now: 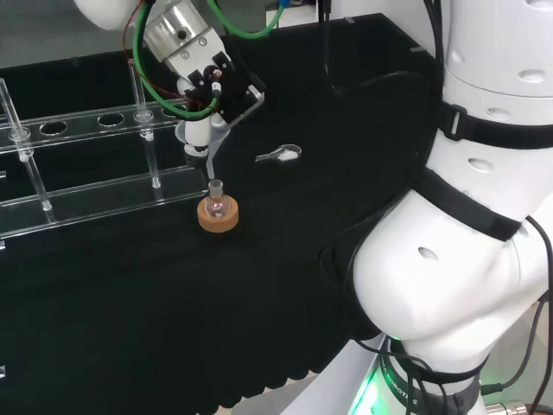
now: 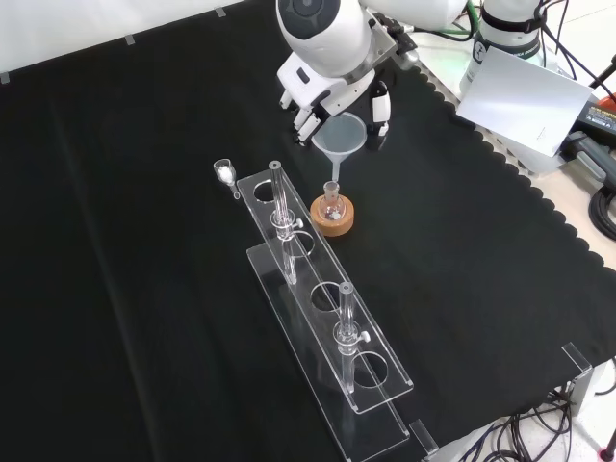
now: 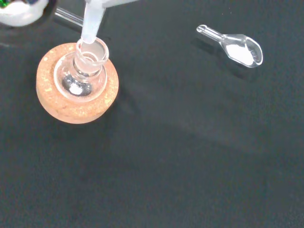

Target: Place the funnel on the round-bottom flask.

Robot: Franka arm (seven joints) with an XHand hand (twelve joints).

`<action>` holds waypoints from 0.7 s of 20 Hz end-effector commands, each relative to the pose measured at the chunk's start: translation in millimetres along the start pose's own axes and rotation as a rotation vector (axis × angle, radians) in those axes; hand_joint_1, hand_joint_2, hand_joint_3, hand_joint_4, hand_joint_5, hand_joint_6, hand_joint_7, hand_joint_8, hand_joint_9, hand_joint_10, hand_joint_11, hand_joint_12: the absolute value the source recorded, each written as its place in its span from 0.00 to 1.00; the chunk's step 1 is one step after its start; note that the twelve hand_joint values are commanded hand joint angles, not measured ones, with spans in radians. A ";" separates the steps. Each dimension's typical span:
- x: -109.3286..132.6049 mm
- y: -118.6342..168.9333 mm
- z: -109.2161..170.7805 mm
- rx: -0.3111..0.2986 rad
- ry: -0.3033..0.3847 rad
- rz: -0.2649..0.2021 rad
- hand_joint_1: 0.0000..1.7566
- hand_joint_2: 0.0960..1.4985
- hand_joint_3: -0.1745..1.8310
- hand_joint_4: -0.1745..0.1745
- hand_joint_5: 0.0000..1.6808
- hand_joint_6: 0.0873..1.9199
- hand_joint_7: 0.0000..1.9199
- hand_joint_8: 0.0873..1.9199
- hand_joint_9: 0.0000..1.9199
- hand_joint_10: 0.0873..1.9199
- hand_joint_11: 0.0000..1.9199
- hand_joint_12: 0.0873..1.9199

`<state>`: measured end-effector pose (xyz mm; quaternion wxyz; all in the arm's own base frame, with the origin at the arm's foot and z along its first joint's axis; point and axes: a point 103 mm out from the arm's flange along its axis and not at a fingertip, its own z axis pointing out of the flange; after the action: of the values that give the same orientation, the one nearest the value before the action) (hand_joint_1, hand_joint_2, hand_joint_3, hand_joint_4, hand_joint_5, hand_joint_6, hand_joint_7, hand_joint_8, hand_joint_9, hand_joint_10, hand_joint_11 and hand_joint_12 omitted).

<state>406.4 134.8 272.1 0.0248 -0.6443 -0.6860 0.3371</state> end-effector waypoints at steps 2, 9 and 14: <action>-4.4 4.5 7.0 0.002 0.019 0.001 0.48 0.38 0.38 0.38 0.49 0.43 0.51 0.46 0.64 0.30 0.34 0.65; -5.3 7.7 11.1 0.004 0.027 -0.004 0.48 0.38 0.38 0.38 0.49 0.43 0.51 0.46 0.64 0.30 0.34 0.65; -5.6 9.7 13.2 -0.002 0.034 -0.002 0.48 0.38 0.38 0.38 0.49 0.43 0.51 0.45 0.64 0.30 0.34 0.65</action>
<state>409.2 124.6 261.2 0.0359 -0.6472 -0.6862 0.3300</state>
